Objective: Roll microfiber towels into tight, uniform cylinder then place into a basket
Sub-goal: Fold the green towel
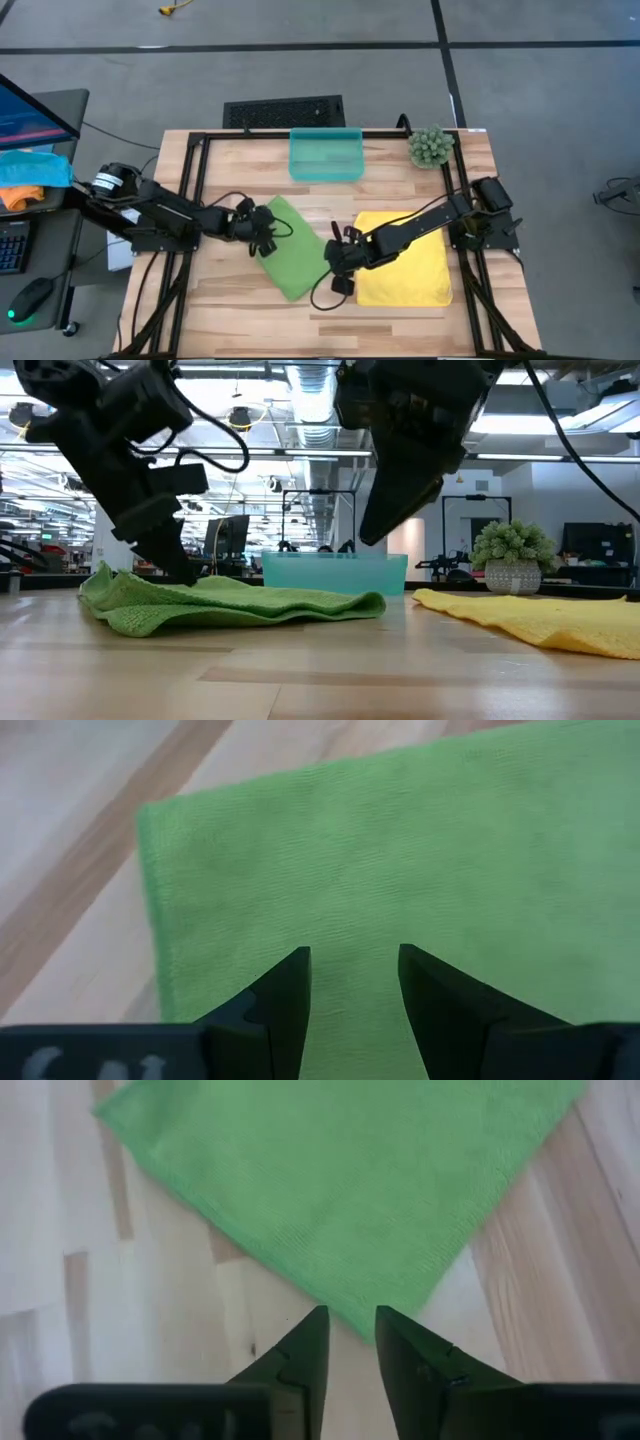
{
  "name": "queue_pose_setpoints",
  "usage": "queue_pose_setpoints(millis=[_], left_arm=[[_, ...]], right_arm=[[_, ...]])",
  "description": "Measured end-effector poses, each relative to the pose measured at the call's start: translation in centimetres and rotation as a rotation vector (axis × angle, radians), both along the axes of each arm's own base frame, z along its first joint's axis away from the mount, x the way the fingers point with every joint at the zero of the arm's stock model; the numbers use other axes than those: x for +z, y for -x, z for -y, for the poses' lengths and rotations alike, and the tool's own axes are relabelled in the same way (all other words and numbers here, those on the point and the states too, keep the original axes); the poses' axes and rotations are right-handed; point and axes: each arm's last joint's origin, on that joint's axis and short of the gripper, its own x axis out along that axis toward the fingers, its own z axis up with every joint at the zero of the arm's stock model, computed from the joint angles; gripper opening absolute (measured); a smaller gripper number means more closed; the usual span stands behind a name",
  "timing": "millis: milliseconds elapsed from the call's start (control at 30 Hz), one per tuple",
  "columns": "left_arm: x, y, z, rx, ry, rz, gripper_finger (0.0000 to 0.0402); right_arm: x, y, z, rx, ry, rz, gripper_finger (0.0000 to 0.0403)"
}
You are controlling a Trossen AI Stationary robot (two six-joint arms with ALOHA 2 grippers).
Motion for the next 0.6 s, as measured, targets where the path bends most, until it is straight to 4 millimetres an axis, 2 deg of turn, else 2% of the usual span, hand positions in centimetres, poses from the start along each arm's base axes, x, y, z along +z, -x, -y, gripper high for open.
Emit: queue_pose_setpoints(millis=[267,600], left_arm=[[-1.0,-0.1,-1.1,-0.007,0.036,0.021,0.0146],[-3.2,-2.6,-2.2,-0.007,-0.002,0.096,0.0146]], right_arm=[[0.4,0.3,0.0,-0.001,0.005,-0.009,0.0079],[0.3,0.6,0.1,-0.009,0.031,-0.027,0.0065]])
